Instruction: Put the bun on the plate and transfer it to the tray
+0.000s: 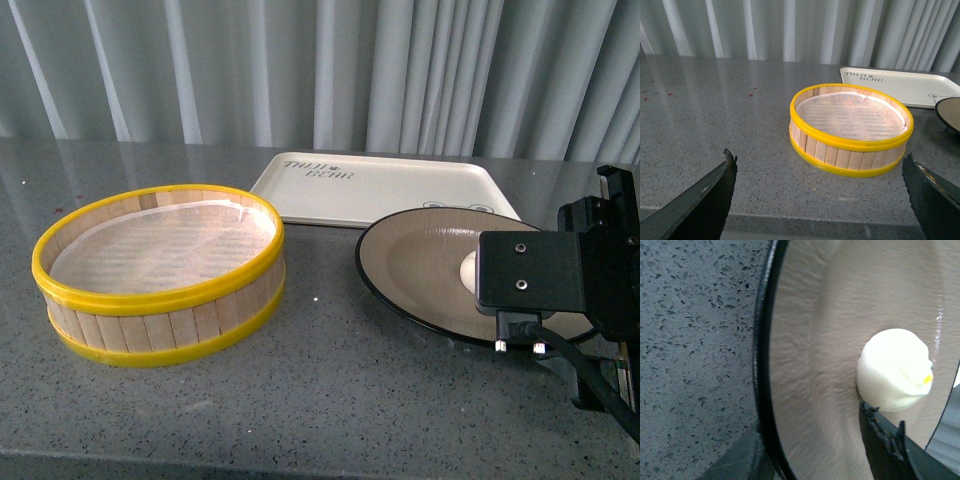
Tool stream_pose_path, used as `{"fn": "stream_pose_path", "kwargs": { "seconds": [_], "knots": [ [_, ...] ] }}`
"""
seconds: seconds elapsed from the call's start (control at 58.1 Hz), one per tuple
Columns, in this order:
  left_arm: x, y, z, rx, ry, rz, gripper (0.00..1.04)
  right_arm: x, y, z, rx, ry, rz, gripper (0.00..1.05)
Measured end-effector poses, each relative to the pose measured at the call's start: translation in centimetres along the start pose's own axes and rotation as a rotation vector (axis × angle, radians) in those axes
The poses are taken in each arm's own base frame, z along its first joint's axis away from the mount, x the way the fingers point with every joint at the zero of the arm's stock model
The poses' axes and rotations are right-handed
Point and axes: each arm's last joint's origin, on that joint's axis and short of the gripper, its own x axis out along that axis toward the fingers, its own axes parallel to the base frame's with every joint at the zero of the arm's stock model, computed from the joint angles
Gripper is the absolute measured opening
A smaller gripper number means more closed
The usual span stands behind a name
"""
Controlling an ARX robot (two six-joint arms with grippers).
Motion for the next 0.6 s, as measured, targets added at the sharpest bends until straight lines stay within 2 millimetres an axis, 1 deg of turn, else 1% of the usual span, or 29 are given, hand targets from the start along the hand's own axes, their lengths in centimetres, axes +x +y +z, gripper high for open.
{"fn": "stream_pose_path", "kwargs": {
  "seconds": [0.034, 0.086, 0.155, 0.258, 0.413, 0.602],
  "knots": [
    [0.0, 0.0, 0.0, 0.000, 0.000, 0.000, 0.98, 0.1, 0.0, 0.0, -0.001, 0.000, 0.000, 0.42],
    [0.0, 0.0, 0.0, 0.000, 0.000, 0.000, 0.98, 0.3, 0.3, -0.1, -0.007, 0.004, -0.001, 0.32],
    [0.0, 0.0, 0.0, 0.000, 0.000, 0.000, 0.98, 0.5, 0.5, -0.3, -0.017, 0.010, -0.004, 0.21],
    [0.0, 0.0, 0.0, 0.000, 0.000, 0.000, 0.98, 0.4, 0.3, -0.5, -0.052, 0.014, -0.037, 0.12],
    [0.0, 0.0, 0.0, 0.000, 0.000, 0.000, 0.98, -0.3, -0.3, -0.6, -0.072, 0.011, -0.091, 0.04],
    [0.0, 0.0, 0.0, 0.000, 0.000, 0.000, 0.98, -0.7, 0.0, -0.8, -0.085, 0.013, -0.106, 0.04]
  ]
}}
